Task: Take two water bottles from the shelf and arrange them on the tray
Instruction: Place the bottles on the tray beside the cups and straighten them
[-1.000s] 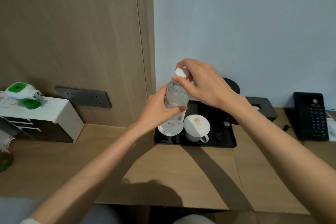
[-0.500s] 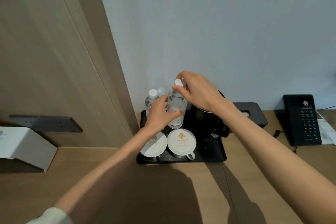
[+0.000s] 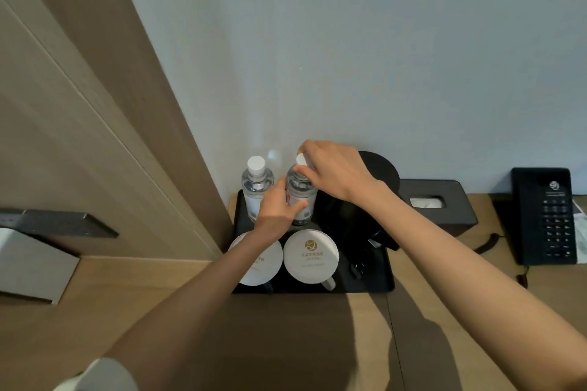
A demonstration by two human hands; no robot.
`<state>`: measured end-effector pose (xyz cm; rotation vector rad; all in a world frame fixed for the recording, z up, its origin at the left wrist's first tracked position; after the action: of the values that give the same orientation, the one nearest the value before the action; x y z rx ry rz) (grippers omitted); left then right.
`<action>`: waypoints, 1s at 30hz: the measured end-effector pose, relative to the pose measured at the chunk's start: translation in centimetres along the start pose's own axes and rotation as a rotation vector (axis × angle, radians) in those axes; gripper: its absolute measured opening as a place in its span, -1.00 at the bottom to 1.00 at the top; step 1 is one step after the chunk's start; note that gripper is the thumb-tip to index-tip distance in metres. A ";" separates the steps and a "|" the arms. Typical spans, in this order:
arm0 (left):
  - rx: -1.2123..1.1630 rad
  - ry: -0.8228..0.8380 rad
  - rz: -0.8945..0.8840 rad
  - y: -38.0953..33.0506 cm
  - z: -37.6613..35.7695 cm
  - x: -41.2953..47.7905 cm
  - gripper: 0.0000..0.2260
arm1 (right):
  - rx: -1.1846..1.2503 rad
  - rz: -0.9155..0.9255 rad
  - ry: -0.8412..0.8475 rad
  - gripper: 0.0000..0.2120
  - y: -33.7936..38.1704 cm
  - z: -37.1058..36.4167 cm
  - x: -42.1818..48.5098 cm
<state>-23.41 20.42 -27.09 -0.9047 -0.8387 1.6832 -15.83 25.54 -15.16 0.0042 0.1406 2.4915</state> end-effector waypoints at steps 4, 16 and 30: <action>-0.044 -0.011 0.016 0.6 -0.4 0.2 -0.60 | -0.026 0.011 0.011 -0.61 -0.2 -0.7 0.5; 0.000 0.021 0.030 0.5 -0.9 0.1 -0.61 | -0.006 -0.003 0.092 -0.63 -0.5 -1.3 0.8; -0.148 -0.244 0.157 2.9 5.0 -6.4 -0.73 | 0.011 0.064 0.074 -0.59 2.7 0.0 0.8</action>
<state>-27.70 12.98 -26.07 -0.8951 -1.0917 1.9138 -18.13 23.90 -14.87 -0.0801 0.1885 2.5560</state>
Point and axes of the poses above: each hand's wrist, its own x-axis towards the middle knuckle, its own z-axis out of the back of the hand, y = z × x, the point moved 8 cm from there along x, towards the middle knuckle, and after that the axes turned 10 degrees about y, right-handed, at the moved point
